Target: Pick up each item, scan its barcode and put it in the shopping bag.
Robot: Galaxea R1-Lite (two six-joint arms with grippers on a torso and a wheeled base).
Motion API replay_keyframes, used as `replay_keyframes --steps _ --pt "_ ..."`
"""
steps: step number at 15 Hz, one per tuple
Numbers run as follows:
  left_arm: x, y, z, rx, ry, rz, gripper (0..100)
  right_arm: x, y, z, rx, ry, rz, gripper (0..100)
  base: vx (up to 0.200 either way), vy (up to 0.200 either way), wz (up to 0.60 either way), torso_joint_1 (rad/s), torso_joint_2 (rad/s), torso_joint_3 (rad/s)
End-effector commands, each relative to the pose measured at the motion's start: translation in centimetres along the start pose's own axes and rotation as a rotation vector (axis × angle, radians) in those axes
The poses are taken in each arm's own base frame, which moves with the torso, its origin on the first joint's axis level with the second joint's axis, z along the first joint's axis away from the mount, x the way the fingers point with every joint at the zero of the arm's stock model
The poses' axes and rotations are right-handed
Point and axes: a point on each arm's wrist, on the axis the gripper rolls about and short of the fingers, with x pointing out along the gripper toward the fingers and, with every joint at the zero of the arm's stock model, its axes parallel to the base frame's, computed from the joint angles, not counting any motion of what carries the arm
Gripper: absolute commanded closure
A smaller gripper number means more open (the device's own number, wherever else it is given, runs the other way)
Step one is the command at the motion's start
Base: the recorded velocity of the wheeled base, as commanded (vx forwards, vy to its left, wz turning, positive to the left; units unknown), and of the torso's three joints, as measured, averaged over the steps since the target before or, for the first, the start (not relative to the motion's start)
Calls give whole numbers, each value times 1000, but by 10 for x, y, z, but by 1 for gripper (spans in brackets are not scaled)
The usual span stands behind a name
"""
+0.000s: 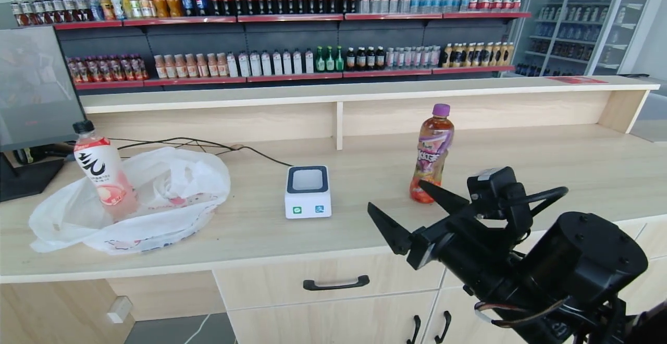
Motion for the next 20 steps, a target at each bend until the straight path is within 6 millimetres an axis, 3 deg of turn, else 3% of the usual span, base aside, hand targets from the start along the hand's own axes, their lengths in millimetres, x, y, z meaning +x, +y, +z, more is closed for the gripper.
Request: replay_keyframes --steps 1,3,7,11,17,20 --pt "0 0 0 -1 0 0 0 3 -8 -6 30 18 -92 0 0 0 0 0 0 0" --pt "0 0 0 -1 0 0 0 5 -16 -8 40 22 -152 0 0 0 0 0 0 0" --pt "0 0 0 -1 0 0 0 7 -53 -12 24 32 -283 0 0 0 0 0 0 0" --pt "0 0 0 -3 0 0 0 8 -55 -18 21 53 -292 0 0 0 0 0 0 0" --pt "0 0 0 -3 0 0 0 8 -55 -18 21 51 -291 0 0 -200 0 0 0 5" --pt "0 0 0 -3 0 0 0 12 -55 -18 22 47 -292 0 0 0 0 0 0 0"
